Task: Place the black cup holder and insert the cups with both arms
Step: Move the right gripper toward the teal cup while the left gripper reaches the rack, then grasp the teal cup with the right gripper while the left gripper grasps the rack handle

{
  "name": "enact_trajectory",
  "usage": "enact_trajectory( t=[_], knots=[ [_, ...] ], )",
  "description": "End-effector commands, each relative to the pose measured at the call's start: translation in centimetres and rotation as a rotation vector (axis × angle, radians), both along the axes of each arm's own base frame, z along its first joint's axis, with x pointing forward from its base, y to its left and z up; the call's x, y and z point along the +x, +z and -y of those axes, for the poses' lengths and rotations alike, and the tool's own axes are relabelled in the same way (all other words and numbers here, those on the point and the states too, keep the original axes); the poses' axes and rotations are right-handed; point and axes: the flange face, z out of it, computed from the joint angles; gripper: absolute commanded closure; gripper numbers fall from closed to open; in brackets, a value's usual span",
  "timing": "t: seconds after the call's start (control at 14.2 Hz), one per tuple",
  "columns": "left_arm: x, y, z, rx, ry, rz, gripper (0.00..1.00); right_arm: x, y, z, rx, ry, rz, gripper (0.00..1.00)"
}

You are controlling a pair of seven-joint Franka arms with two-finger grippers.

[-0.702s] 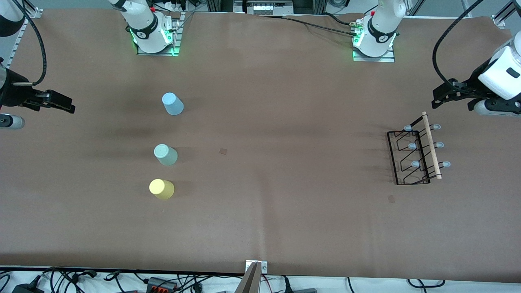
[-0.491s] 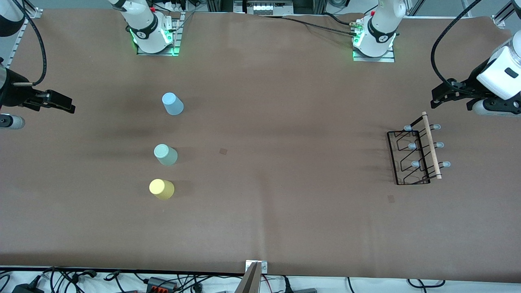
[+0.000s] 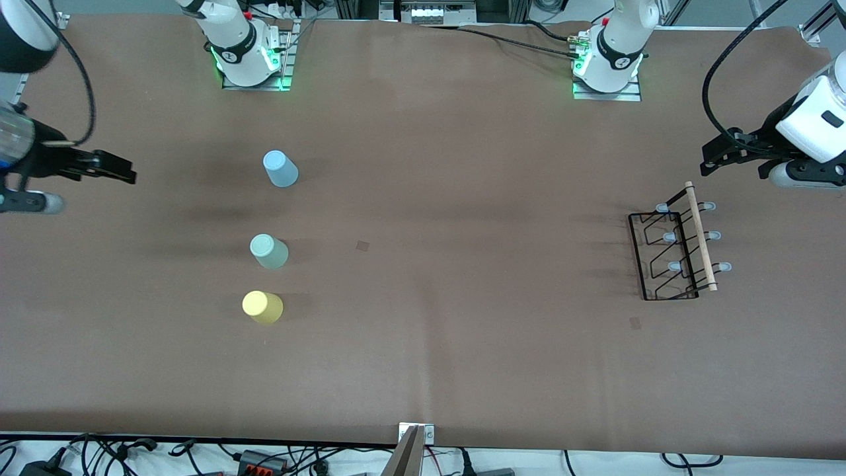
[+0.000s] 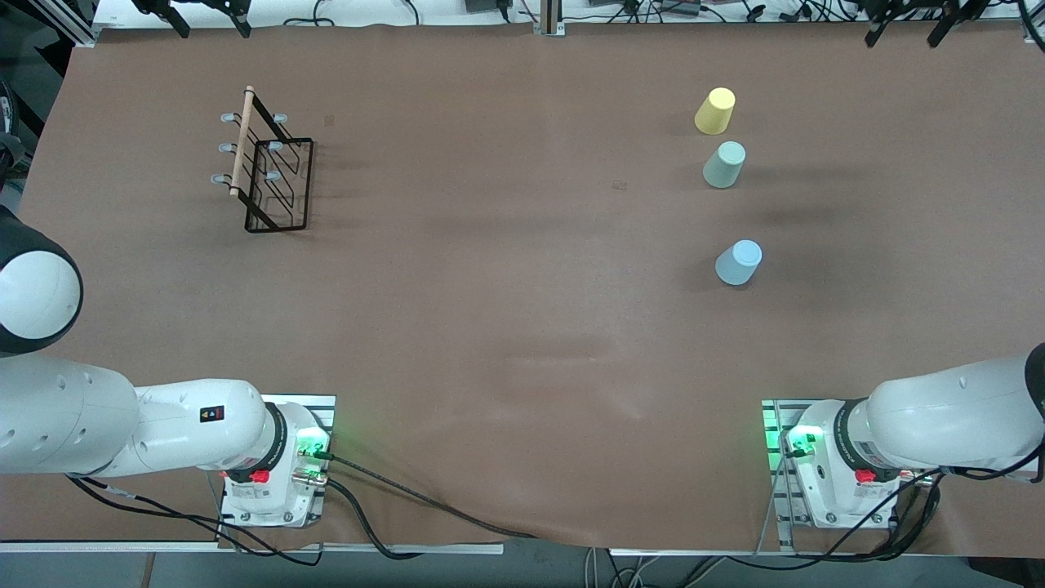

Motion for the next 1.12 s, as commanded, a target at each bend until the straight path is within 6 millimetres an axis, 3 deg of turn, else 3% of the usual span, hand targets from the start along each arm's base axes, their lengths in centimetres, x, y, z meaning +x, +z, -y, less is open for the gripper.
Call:
enact_trajectory(
  t=[0.0,0.07,0.21,0.35,0.42,0.56,0.63,0.77,1.05],
  knots=[
    [-0.7,0.5,-0.8,-0.017,0.016,-0.004,0.0,-0.8,-4.0,-1.9,0.023,0.045,0.048,0.0],
    [-0.4,-0.1,-1.4,-0.019,0.021,-0.015,0.0,-0.9,-5.7,-2.5,0.024,0.055,0.079,0.0],
    [0.9,-4.3,-3.9,-0.046,0.067,-0.128,0.0,-1.0,-9.4,-3.8,0.027,0.077,0.126,0.0],
    [0.2,-5.3,-5.5,-0.044,0.085,-0.244,0.0,-1.7,-13.0,-4.5,0.029,0.088,0.157,0.0],
    [1.2,-7.2,-7.3,-0.058,0.108,-0.283,0.0,-1.9,-14.4,-4.4,0.028,0.088,0.169,0.0],
    [2.8,-8.4,-10.9,-0.089,0.162,-0.284,0.0,-2.4,-16.7,-5.6,0.033,0.103,0.207,0.0],
    [3.4,-8.9,-11.7,-0.089,0.162,-0.288,0.0,-2.4,-17.8,-6.0,0.036,0.107,0.218,0.0],
    [4.1,-11.7,-12.6,-0.071,0.125,-0.301,0.0,-2.1,-19.4,-6.7,0.041,0.109,0.245,0.0],
    [5.1,-16.6,-12.0,0.052,0.06,-0.135,0.0,-1.7,-21.4,-9.1,0.054,0.137,0.298,0.0]
  ],
)
